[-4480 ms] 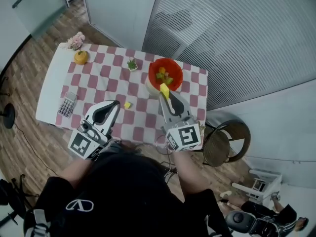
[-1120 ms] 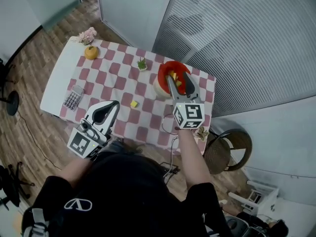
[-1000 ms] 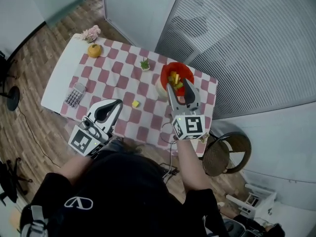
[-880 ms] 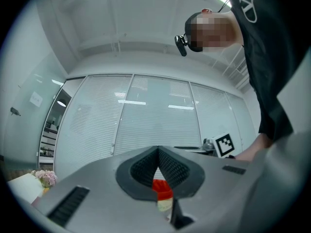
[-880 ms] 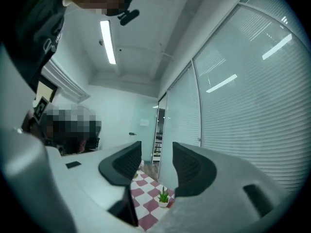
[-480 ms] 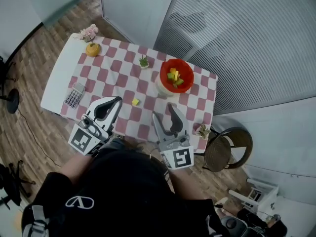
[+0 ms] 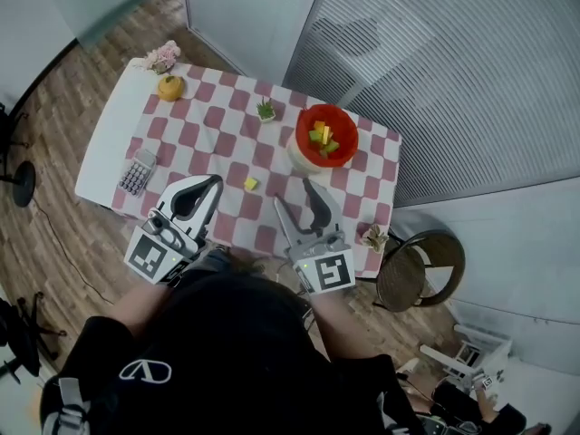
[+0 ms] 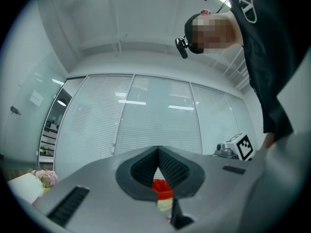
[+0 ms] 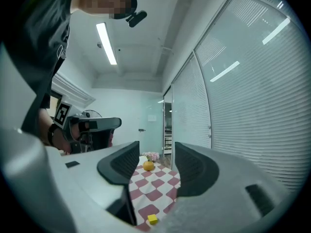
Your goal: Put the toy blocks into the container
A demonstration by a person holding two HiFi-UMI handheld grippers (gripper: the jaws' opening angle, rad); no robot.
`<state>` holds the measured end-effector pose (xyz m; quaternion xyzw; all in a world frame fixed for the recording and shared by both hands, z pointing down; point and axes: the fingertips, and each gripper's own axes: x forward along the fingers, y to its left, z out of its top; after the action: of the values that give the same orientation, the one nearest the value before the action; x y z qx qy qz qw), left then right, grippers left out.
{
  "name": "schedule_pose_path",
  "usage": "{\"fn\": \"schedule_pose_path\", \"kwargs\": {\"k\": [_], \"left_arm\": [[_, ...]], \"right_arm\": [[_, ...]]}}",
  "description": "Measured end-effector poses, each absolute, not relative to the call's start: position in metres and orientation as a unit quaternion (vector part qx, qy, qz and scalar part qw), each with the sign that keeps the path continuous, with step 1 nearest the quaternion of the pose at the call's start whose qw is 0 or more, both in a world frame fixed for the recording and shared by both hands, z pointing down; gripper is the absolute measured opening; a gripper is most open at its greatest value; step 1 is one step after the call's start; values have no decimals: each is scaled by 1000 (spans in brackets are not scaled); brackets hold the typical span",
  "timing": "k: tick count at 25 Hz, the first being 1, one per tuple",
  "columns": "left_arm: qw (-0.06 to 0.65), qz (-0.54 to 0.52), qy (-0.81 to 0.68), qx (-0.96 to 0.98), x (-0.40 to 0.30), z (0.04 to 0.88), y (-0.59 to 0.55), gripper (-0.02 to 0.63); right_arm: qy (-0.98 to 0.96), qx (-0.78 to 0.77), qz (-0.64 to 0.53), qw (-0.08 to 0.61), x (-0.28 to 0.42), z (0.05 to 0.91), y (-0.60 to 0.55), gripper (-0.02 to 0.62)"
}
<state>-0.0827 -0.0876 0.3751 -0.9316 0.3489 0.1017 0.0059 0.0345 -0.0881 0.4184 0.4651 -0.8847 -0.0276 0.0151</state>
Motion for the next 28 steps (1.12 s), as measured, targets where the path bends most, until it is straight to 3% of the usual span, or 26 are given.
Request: {"fn": "schedule_pose_path", "kwargs": {"k": [7, 19, 28], "left_arm": [[17, 122, 365, -923, -92, 362, -88, 6], [10, 135, 375, -917, -96, 356, -82, 6], [-1, 106, 384, -917, -101, 377, -77, 6]], "right_arm": [[-904, 413, 31, 108, 4, 509, -132, 256], [-863, 281, 169, 385, -31, 724, -152, 265], [-807, 203, 184, 524, -34, 787, -149, 242]]}}
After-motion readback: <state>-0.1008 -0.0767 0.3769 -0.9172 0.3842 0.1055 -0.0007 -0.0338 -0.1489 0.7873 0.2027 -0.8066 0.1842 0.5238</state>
